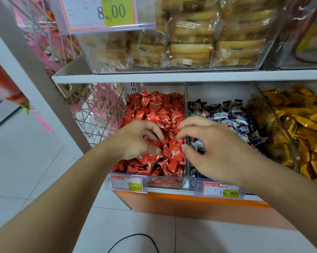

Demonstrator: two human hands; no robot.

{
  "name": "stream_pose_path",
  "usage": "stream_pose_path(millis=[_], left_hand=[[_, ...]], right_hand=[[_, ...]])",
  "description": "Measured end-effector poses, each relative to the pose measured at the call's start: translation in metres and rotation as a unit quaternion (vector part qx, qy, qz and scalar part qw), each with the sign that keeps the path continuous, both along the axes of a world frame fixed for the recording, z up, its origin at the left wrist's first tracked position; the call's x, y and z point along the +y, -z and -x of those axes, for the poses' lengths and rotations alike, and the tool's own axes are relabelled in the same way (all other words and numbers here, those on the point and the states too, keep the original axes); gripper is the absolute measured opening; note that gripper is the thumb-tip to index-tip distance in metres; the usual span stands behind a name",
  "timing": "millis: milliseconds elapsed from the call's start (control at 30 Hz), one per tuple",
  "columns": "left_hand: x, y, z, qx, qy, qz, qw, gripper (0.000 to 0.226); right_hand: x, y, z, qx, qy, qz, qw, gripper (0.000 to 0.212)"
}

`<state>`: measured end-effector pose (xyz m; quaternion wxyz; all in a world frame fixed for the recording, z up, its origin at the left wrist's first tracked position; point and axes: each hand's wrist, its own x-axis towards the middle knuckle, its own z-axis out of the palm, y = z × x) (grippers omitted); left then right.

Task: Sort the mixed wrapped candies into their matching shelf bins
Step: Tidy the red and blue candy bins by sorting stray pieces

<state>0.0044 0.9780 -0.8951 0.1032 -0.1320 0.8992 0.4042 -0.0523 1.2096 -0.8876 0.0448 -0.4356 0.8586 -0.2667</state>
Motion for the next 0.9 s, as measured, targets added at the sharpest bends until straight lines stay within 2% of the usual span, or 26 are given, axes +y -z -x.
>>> stream_pose_path(millis=[233, 500, 633, 700, 800, 900], left_hand=[[-0.009, -0.007, -0.007, 0.06, -0.063, -0.108, 0.99, 0.017], [-0.008, -0.012, -0.012, 0.072, -0.086, -0.225, 0.968, 0.02], [-0.005, -0.017, -0.014, 0.106, -0.078, -0.292, 0.948, 0.023], [0.001, -0.021, -0.015, 0.124, -0.066, -0.335, 0.932, 0.026], [0.008, -0.026, -0.018, 0.135, -0.048, -0.35, 0.926, 0.028], [0.009, -0.028, -0.02, 0.135, -0.04, -0.344, 0.928, 0.029]], right_hand=[[0.0, 0.001, -0.001, -0.001, 0.001, 0.002, 1.0, 0.022], [-0.002, 0.003, -0.002, 0.019, 0.007, 0.004, 1.0, 0.027], [-0.01, 0.006, -0.005, 0.04, 0.025, 0.018, 0.999, 0.033], [-0.015, 0.007, -0.005, 0.031, 0.041, 0.048, 0.997, 0.027], [-0.02, 0.007, -0.007, 0.008, 0.061, 0.101, 0.993, 0.009], [-0.019, 0.005, -0.01, -0.006, 0.066, 0.126, 0.99, 0.013]])
